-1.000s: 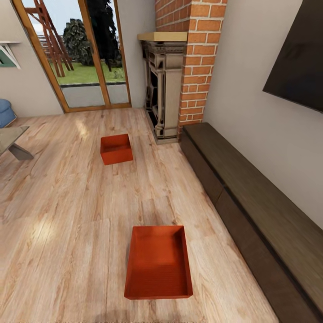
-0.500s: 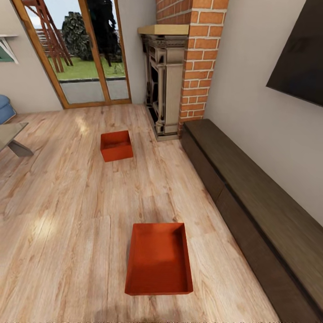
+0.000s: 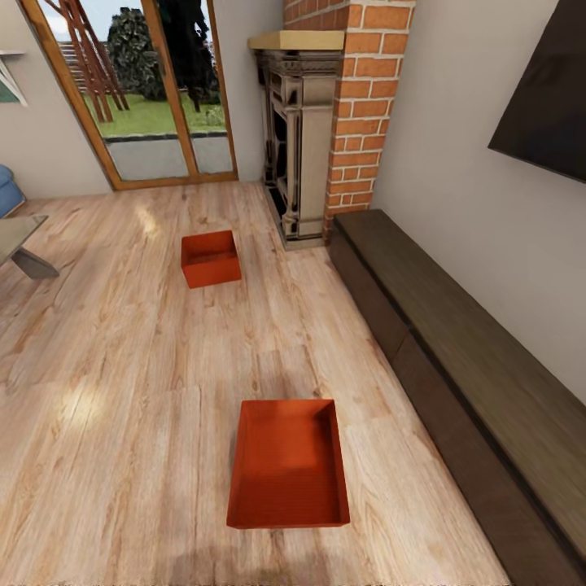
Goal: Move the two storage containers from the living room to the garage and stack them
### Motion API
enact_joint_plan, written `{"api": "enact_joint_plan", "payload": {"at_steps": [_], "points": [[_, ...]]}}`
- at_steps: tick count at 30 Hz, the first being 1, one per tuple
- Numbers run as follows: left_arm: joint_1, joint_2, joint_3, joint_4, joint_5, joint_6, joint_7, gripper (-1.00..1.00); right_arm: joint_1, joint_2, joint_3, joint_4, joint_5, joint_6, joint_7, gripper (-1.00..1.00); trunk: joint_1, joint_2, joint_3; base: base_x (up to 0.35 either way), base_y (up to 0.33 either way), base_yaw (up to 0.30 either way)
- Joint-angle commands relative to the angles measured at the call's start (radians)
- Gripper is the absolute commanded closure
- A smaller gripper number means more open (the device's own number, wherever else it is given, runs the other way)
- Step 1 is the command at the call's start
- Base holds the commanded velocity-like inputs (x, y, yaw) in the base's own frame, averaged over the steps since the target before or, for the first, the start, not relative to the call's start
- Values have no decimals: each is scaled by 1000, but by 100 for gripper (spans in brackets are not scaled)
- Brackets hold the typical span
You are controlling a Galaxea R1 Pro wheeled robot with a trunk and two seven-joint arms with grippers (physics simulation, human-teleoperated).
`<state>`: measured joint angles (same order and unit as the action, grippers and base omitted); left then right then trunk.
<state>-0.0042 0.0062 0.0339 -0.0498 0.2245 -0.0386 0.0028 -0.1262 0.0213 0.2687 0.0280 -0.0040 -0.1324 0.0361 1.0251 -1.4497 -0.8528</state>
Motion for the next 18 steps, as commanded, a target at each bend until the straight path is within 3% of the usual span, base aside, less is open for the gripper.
{"api": "enact_joint_plan", "payload": {"at_steps": [1,18], "points": [[0,0,3,1,2,-3,0,-100,-1,0,1,3,-1,-6,2,-100,0,0,-2,0,0,0],[0,0,3,1,2,-3,0,-100,-1,-1,1,3,-1,-6,2,-100,0,0,-29,0,0,0]]}}
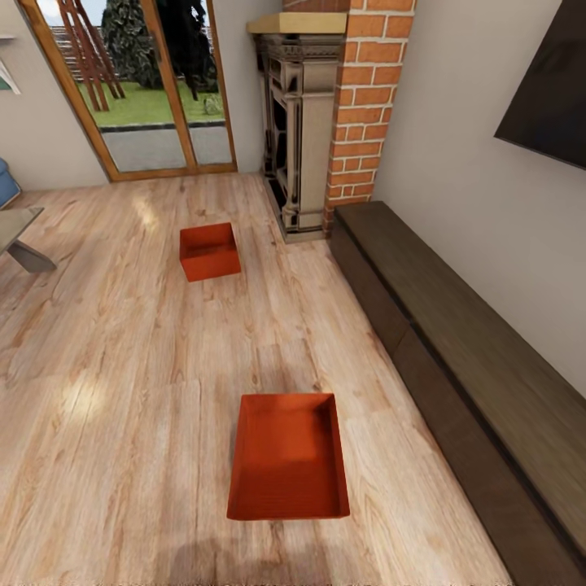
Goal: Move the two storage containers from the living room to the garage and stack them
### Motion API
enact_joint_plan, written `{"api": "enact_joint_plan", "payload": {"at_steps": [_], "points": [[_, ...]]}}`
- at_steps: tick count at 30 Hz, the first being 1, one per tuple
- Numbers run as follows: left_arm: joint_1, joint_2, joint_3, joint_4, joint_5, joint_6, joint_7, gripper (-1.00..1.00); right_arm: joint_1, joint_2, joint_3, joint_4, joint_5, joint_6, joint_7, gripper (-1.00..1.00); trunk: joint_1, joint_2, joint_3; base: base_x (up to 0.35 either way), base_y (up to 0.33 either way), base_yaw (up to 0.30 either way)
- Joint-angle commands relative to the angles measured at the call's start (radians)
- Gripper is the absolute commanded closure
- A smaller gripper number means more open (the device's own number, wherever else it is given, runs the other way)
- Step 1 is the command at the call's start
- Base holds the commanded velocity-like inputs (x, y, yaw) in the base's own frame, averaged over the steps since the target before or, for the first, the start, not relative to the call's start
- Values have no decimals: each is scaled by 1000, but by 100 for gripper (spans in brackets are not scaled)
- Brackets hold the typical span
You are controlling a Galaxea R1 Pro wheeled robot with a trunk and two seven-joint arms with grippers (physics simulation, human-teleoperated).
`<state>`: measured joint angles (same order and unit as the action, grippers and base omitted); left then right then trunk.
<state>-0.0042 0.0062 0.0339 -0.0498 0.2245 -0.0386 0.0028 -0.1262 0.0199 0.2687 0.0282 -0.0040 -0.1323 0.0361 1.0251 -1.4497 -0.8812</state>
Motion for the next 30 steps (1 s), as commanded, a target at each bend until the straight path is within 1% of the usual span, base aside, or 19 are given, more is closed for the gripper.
{"api": "enact_joint_plan", "payload": {"at_steps": [1,30], "points": [[0,0,3,1,2,-3,0,-100,-1,0,1,3,-1,-6,2,-100,0,0,-2,0,0,0],[0,0,3,1,3,-3,0,-100,-1,0,0,4,-1,-6,2,-100,0,0,-45,0,0,0]]}}
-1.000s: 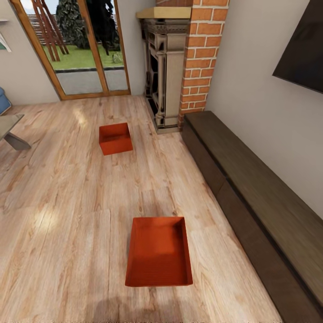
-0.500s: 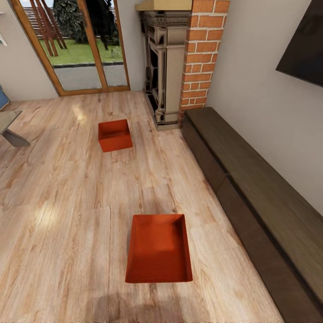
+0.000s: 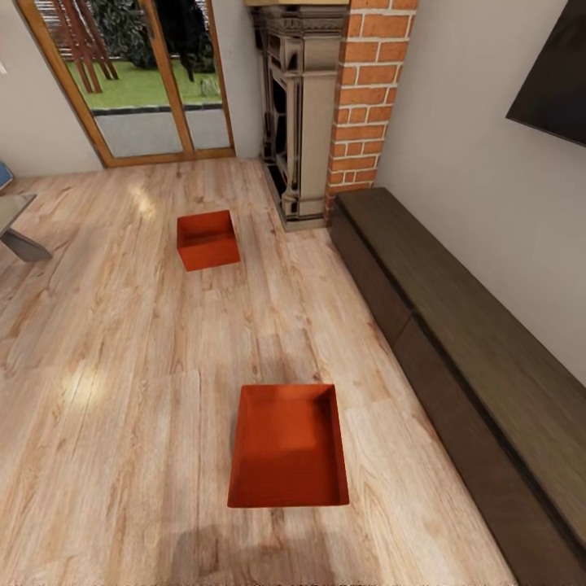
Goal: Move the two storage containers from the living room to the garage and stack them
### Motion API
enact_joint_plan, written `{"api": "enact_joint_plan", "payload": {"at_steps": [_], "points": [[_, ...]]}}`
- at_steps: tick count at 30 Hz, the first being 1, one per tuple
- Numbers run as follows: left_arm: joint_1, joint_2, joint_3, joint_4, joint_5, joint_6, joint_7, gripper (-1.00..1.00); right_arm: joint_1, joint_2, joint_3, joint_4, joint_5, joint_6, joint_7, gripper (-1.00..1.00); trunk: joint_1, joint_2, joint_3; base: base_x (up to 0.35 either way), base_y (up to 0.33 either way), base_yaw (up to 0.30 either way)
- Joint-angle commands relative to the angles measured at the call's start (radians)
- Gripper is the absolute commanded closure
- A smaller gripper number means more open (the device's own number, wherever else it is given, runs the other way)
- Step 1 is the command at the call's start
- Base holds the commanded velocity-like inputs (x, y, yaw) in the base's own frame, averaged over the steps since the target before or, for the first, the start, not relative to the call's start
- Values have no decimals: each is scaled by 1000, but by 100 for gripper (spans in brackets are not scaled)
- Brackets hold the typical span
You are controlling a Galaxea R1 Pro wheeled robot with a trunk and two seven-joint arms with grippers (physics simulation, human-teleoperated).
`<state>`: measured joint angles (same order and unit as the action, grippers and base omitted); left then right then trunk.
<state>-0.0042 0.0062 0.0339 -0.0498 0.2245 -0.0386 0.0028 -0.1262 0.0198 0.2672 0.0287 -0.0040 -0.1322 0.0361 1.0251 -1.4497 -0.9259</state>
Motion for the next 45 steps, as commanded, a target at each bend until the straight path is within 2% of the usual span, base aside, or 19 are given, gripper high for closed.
{"api": "enact_joint_plan", "payload": {"at_steps": [1,19,45], "points": [[0,0,3,1,2,-3,0,-100,-1,0,1,3,-1,-6,2,-100,0,0,-2,0,0,0],[0,0,3,1,2,-3,0,-100,-1,0,1,3,0,-6,3,-100,0,0,-24,0,0,0],[0,0,3,1,3,-3,0,-100,-1,-2,2,2,1,-8,8,-100,0,0,-25,0,0,0]]}}
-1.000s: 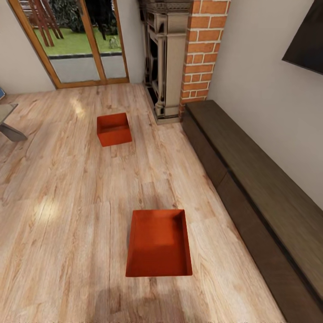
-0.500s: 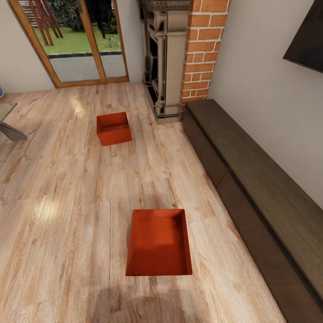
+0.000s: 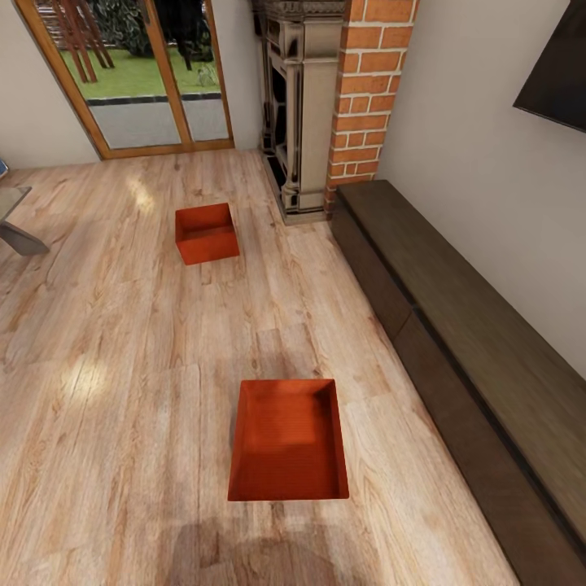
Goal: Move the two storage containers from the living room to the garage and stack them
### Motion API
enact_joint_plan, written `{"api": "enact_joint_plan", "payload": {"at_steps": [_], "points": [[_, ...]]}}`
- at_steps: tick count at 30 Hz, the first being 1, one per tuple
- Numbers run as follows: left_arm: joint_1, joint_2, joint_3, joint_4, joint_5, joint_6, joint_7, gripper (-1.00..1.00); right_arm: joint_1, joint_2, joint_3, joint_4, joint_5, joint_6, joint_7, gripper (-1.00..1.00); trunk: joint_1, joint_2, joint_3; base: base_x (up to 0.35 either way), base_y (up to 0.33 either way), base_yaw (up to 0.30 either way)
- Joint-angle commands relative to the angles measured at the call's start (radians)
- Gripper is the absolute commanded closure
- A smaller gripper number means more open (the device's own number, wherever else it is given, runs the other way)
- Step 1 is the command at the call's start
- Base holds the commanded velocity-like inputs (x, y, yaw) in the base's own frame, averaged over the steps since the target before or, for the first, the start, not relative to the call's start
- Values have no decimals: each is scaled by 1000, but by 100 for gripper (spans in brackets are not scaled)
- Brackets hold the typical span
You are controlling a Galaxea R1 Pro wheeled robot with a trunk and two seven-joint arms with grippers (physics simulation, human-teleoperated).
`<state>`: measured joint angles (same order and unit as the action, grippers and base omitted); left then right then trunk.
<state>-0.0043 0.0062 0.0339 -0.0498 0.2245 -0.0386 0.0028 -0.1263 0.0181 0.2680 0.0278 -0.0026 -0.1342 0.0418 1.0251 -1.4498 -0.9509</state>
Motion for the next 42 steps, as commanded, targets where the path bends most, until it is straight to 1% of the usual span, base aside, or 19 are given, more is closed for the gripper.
{"api": "enact_joint_plan", "payload": {"at_steps": [1,11,14,17,24,27,29,30,31,33,37,42], "points": [[0,0,3,1,2,-3,0,-100,-1,0,1,3,0,-6,2,-100,0,0,0,0,0,0],[0,0,3,1,2,-3,0,-100,-1,-8,3,3,2,-9,1,-100,0,0,0,0,0,0],[0,0,3,1,2,-3,0,-100,-1,-4,2,3,2,-8,2,-100,0,0,0,0,0,0],[0,0,3,1,2,-3,0,-100,-1,7,-1,4,-1,-8,1,-100,0,0,0,0,0,0],[0,0,3,1,2,-3,0,-100,-1,12,-1,4,-3,-5,4,-100,0,0,0,0,0,0],[0,-1,5,1,6,-3,0,-100,-1,11,-1,4,-3,-8,5,-100,0,0,0,0,0,133],[0,-4,6,0,7,-3,0,-100,-1,11,-1,4,-2,-8,4,-100,0,0,0,0,0,202],[0,-9,7,0,7,-3,0,-100,-1,10,-1,4,-2,-8,4,-100,0,0,0,0,0,234],[0,-21,8,-1,7,-3,0,-100,-1,10,-1,4,-2,-6,4,-100,0,0,0,0,0,254],[0,-31,7,0,7,-3,0,-100,-1,11,-1,4,-2,-5,3,-100,0,0,0,0,0,264],[0,-35,7,1,8,-3,0,-100,-1,11,-1,4,-2,-4,3,-100,0,0,0,0,0,229],[0,-35,7,2,9,-2,0,-100,-1,11,-1,4,-2,-4,4,-100,0,0,0,0,0,72]]}}
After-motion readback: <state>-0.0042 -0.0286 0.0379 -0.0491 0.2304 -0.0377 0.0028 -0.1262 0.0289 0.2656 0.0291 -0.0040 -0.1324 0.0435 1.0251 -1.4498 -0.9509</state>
